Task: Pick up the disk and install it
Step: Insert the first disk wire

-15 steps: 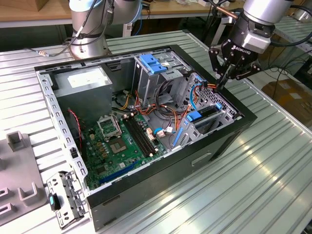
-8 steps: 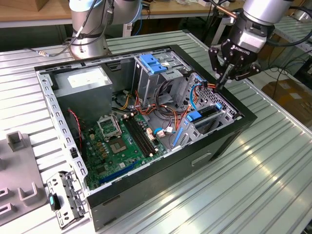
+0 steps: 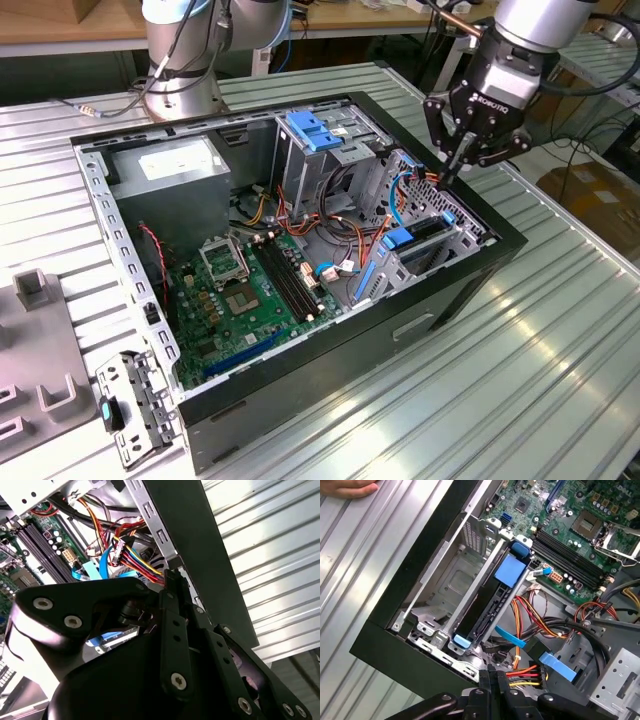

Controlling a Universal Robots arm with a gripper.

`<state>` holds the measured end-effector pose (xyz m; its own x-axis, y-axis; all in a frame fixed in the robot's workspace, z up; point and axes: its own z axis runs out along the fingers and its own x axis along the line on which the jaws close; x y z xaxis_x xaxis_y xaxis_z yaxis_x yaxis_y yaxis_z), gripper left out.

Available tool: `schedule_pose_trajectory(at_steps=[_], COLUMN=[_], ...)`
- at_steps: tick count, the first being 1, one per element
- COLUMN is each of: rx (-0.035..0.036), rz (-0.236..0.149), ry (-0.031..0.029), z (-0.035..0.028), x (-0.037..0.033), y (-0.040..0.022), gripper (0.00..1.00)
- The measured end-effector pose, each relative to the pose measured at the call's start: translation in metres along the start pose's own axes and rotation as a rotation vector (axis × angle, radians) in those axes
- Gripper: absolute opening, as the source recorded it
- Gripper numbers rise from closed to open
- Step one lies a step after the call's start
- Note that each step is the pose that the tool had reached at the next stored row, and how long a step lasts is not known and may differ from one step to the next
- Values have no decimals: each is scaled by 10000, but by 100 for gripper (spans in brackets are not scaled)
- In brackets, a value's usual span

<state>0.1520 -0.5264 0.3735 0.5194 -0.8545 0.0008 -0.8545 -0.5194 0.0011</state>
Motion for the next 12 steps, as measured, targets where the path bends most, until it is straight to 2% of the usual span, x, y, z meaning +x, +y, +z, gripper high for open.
schedule_pose_trajectory(at_steps=[5,7,8,12], rx=[-1,-1,0,-1], rz=[757,1127,1441,1566], ry=[-1,-2,-2,-3], z=[2,3,4,7], x=[-1,-1,-1,-37], y=[0,0,0,59], gripper=[17,17,17,17])
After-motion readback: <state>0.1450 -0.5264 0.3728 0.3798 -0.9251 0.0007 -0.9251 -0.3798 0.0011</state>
